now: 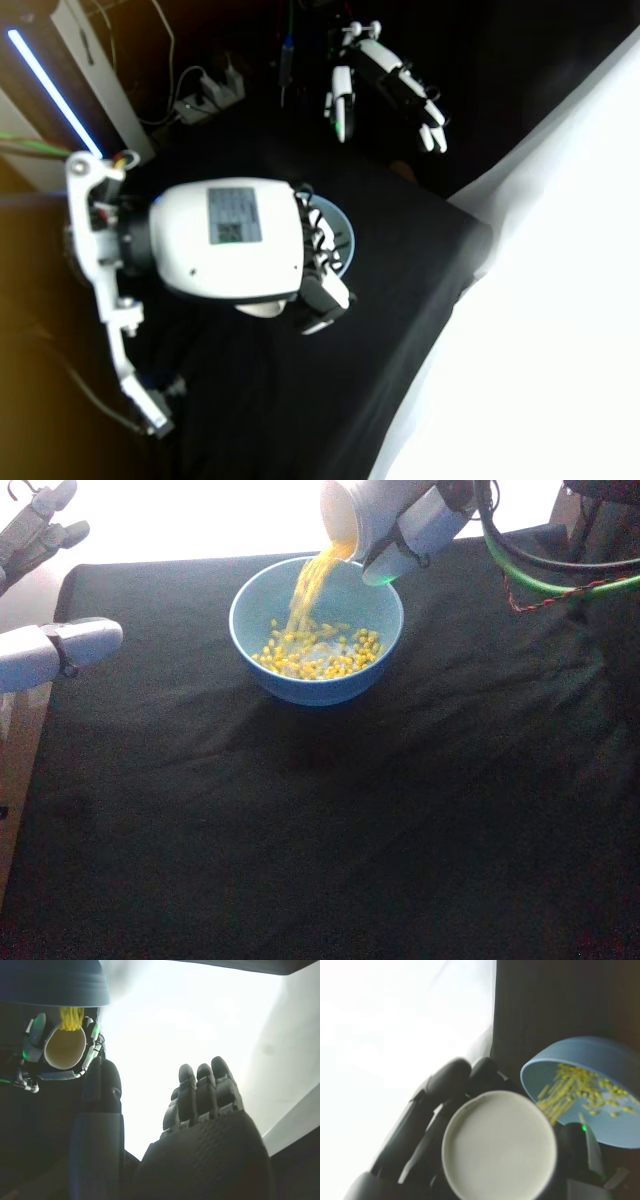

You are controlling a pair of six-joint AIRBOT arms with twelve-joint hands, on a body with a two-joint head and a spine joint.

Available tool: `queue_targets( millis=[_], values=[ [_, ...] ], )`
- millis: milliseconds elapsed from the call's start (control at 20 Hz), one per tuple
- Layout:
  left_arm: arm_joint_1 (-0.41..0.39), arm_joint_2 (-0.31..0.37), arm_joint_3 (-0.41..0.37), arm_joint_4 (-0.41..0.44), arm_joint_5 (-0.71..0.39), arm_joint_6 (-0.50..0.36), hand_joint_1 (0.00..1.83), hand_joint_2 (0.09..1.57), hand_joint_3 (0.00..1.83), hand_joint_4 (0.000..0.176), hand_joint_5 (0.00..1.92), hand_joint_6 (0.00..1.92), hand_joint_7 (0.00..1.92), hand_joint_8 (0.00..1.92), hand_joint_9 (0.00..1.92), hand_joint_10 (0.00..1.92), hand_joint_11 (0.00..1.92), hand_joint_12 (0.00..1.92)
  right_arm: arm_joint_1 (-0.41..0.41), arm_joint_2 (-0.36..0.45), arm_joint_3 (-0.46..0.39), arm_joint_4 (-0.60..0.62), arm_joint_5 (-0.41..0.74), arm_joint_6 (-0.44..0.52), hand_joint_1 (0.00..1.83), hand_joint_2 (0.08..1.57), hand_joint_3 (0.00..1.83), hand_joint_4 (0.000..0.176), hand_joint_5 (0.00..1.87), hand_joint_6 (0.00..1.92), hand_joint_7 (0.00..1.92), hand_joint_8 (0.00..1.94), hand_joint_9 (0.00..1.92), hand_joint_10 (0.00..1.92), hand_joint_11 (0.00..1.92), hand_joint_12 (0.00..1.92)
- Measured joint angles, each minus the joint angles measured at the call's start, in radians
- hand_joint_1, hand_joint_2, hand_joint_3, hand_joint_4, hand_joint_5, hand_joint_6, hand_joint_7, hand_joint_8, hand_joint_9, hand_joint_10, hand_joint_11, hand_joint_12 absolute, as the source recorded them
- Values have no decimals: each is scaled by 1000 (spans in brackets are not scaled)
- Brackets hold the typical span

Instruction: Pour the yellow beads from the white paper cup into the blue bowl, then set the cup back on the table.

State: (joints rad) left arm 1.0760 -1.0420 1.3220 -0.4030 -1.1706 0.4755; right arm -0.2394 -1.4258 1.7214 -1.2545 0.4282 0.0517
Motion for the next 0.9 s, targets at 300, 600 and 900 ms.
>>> queue_targets(
  millis=[300,600,900],
  values=[
    [0,0,0,0,0,0,1025,1068,0,64,0,0,294,0,151,0,0,347,2,1,-15,-36,-14,0,840,1201,0,0,1150,0,1344,0,1240,614,983,1447],
    [0,0,0,-6,0,0,1022,1077,2,55,0,0,298,1,167,5,0,387,6,42,-27,139,-19,0,813,1238,2,0,1154,3,1286,5,1296,101,919,1043],
    [0,0,-6,-11,-8,0,1016,1071,0,56,0,0,299,0,140,0,0,305,-37,142,-8,488,53,-3,791,1235,0,0,1234,12,1260,0,1294,3,932,809]
  ],
)
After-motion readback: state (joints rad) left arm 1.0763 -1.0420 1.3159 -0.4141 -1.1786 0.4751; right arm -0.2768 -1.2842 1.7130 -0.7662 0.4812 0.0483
